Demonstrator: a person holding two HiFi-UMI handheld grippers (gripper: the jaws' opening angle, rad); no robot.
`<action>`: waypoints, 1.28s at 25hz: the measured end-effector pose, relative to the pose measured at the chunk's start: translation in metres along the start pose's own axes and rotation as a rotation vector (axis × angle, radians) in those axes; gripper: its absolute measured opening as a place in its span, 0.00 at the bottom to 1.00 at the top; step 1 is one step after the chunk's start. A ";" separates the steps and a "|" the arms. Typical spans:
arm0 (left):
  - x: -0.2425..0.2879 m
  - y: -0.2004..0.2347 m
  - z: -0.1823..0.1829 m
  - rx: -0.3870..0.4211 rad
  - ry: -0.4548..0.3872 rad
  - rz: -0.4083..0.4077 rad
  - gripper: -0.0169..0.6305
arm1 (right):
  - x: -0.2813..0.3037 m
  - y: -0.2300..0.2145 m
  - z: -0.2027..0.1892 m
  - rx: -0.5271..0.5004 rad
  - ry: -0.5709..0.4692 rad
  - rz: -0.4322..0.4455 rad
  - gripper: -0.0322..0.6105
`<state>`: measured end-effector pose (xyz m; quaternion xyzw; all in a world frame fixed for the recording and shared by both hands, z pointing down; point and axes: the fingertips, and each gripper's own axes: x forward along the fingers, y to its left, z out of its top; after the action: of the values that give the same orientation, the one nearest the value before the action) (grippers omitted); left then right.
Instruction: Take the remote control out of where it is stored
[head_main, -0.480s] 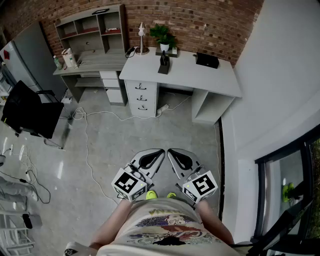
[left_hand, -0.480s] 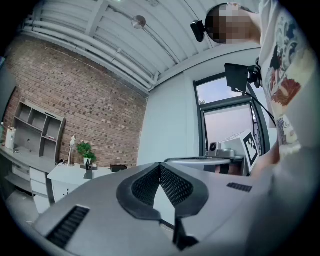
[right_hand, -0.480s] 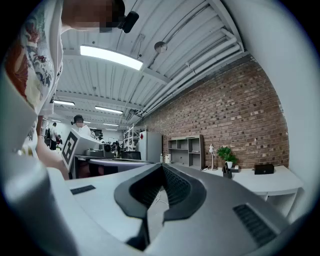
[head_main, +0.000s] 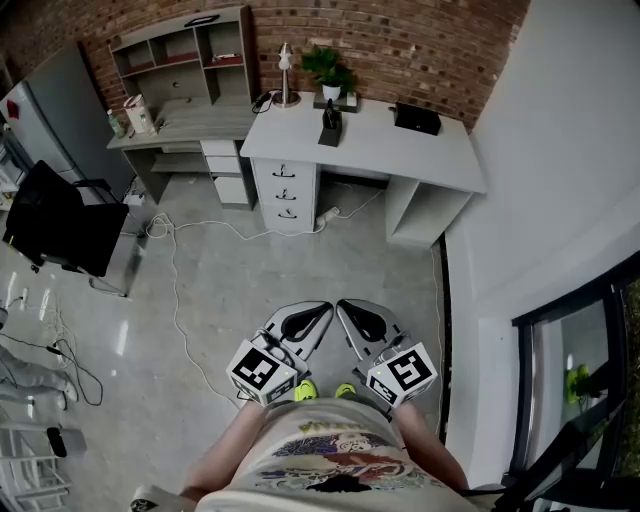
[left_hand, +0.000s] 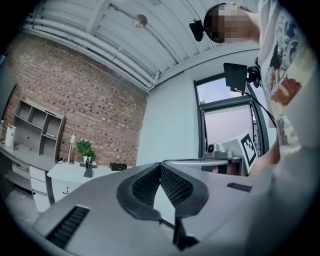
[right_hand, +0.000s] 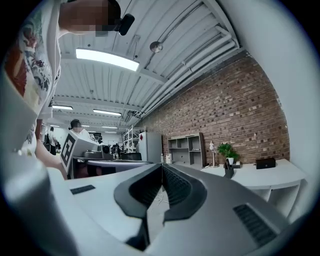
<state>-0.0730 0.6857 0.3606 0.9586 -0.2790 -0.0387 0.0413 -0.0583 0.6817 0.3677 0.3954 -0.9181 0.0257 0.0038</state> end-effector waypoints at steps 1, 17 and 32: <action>-0.001 0.001 0.000 0.000 0.000 0.001 0.03 | 0.002 0.001 0.000 0.001 0.001 0.000 0.06; -0.009 0.018 -0.003 -0.003 -0.009 0.006 0.03 | 0.020 0.008 -0.014 -0.041 0.063 -0.011 0.06; 0.023 0.047 -0.012 -0.028 0.025 0.024 0.03 | 0.043 -0.030 -0.022 -0.024 0.101 0.003 0.06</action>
<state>-0.0777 0.6350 0.3764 0.9549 -0.2893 -0.0304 0.0587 -0.0663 0.6309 0.3923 0.3922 -0.9176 0.0346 0.0549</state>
